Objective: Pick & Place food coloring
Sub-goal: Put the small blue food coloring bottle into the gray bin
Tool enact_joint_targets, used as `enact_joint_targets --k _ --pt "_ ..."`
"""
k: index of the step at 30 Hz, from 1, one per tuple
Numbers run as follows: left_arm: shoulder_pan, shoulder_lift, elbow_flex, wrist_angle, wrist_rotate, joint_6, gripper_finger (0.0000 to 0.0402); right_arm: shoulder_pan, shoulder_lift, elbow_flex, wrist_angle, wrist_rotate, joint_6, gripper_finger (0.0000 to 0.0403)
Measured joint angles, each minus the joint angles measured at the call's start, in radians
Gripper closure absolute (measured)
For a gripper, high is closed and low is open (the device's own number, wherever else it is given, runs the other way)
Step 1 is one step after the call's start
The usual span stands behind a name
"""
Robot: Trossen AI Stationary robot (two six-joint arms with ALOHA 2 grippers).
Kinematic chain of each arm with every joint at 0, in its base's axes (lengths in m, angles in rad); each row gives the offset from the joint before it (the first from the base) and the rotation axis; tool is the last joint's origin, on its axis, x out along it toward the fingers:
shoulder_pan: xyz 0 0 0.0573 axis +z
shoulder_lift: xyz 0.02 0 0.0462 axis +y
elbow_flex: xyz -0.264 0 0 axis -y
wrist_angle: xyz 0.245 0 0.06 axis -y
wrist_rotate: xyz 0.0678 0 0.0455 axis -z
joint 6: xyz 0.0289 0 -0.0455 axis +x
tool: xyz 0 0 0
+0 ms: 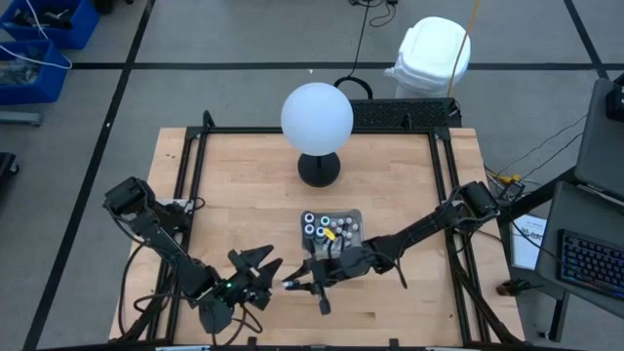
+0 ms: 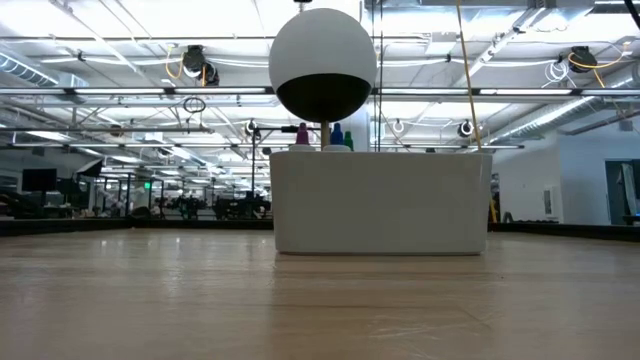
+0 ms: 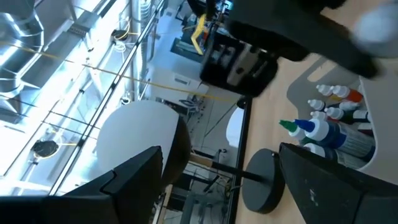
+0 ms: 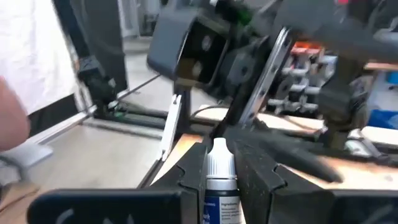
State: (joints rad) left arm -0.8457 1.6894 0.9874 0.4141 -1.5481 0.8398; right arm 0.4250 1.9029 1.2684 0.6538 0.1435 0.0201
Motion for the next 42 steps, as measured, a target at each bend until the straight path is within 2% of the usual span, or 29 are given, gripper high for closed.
enact_joint_targets --k 8,14,18,23,26,31,37,40,42 --pt "0.005 0.0 0.0 0.001 0.003 0.046 0.008 0.025 -0.033 0.0 0.018 0.105 -0.052 0.0348" --pt "0.05 0.0 0.001 0.001 0.01 0.063 0.008 0.063 -0.054 0.0 0.017 0.203 -0.088 0.0348" --pt "0.086 0.0 0.001 0.026 0.064 0.067 0.008 0.101 -0.077 -0.001 0.022 0.221 -0.13 0.0348" --pt "0.108 -0.002 0.001 0.149 0.209 0.219 0.008 0.124 -0.132 -0.021 0.031 0.193 -0.162 0.0348" --pt "0.112 -0.002 0.001 0.271 0.247 0.319 0.008 0.115 -0.183 -0.079 0.05 0.198 -0.148 0.0348" --pt "0.118 -0.002 0.002 0.443 0.297 0.438 0.008 0.112 -0.283 -0.254 0.248 0.199 -0.14 0.0348" --pt "0.14 -0.002 0.002 0.457 0.444 0.63 0.008 0.088 -0.372 -0.468 0.651 0.18 -0.156 0.0348" --pt "0.168 -0.002 0.002 0.462 0.522 0.745 0.008 0.046 -0.373 -0.506 0.757 0.064 -0.109 0.0348" --pt "0.192 -0.002 0.002 0.467 0.566 0.808 0.008 0.018 -0.376 -0.506 0.762 -0.007 -0.056 0.0348"
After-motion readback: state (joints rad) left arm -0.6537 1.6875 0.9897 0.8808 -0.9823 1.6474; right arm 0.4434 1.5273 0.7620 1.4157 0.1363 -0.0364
